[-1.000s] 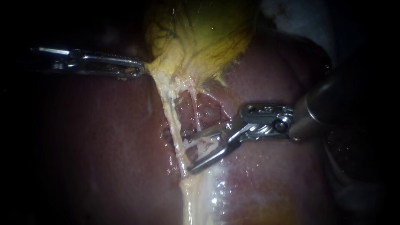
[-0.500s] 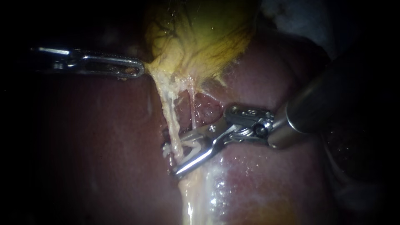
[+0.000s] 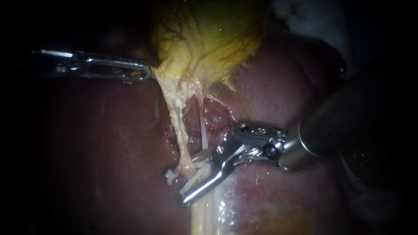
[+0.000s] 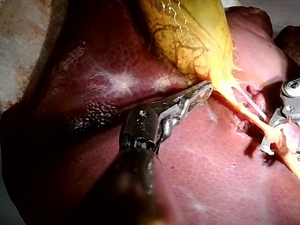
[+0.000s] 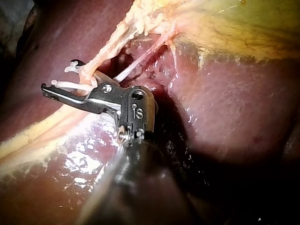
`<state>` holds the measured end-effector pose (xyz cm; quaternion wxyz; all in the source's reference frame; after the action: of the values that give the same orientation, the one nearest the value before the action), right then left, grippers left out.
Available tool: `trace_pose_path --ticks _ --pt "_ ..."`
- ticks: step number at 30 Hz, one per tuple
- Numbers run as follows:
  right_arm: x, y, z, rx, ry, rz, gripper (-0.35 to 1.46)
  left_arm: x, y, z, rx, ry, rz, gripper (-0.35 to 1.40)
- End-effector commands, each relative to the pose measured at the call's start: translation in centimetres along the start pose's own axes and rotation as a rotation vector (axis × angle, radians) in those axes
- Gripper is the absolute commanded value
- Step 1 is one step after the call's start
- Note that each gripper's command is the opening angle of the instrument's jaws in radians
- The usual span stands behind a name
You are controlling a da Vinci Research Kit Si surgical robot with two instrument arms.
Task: Clipping first clip left tube
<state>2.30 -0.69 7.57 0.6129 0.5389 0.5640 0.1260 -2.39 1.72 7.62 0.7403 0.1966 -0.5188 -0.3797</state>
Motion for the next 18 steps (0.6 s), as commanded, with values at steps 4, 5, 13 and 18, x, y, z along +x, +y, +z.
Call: trace_pose_path --ticks 4,5,13,18 --pt "-0.01 -0.02 0.01 0.005 -0.004 -0.02 0.42 0.0 0.0 0.0 0.0 0.0 0.0 -0.35" --pt "-0.01 -0.02 0.01 0.006 -0.004 -0.02 0.37 0.0 0.0 0.0 0.0 0.0 0.0 -0.35" --pt "0.04 -0.03 -0.01 0.007 -0.002 -0.017 -0.07 0.0 0.0 0.0 0.0 0.0 0.0 -0.35" --pt "0.05 -0.03 -0.02 0.007 -0.002 -0.023 -0.35 0.0 0.0 0.0 0.0 0.0 0.0 -0.35"
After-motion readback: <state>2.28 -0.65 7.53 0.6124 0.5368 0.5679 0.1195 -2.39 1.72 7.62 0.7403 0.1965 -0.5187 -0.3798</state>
